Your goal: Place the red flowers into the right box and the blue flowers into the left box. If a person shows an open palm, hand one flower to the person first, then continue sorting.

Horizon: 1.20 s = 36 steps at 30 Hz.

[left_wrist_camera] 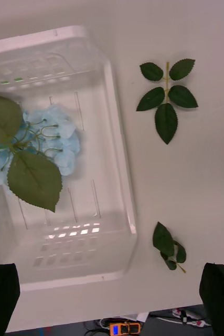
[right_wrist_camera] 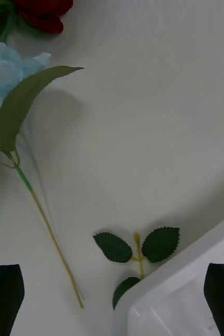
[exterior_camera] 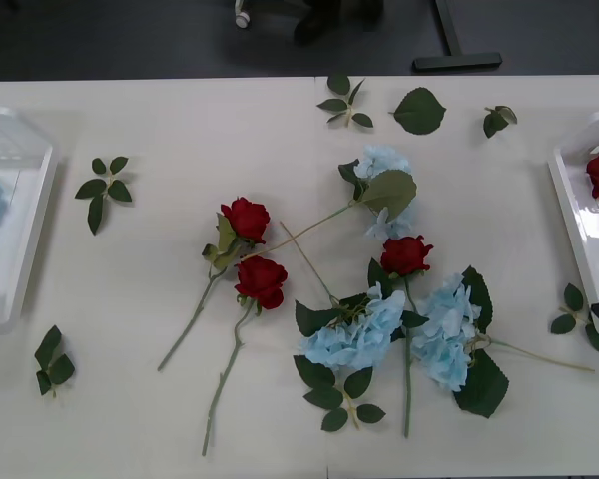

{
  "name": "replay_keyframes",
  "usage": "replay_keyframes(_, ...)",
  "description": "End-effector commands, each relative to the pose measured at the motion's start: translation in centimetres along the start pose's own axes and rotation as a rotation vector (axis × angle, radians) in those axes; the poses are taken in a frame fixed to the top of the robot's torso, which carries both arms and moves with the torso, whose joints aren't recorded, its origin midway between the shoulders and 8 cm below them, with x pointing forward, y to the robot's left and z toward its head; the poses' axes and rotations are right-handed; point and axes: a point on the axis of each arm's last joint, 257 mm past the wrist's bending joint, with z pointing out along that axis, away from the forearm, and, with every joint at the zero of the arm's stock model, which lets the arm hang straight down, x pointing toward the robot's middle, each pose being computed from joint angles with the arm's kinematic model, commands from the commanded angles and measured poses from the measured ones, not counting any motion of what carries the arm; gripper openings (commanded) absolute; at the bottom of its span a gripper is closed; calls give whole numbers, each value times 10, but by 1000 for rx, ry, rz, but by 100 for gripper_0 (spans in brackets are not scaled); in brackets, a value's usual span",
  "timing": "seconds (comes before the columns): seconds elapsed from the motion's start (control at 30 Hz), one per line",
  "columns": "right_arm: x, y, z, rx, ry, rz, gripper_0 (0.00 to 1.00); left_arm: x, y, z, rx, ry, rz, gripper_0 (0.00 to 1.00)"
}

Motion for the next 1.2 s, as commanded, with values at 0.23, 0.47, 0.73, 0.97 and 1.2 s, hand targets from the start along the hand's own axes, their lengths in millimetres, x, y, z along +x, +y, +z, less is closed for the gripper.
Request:
replay_keyframes(0.23,-3,35,21,-7,-80,4,100,-5,-69,-9,170,-9,-60,100)
replay_keyframes(0.47,-5,40,34,83,-93,-83,100,-4,-119,56,102,-33,-47,100)
replay_keyframes(0.73,4,37,39,170,-61,-201,100,12,-179,127,120,-79,-46,100)
replay_keyframes(0.97,11,73,48,146,-72,-227,100,12,-236,187,76,-115,53,100)
replay_keyframes(1.2,27,87,50,149,-47,-257,100,10,-279,220,-23,-119,191,100)
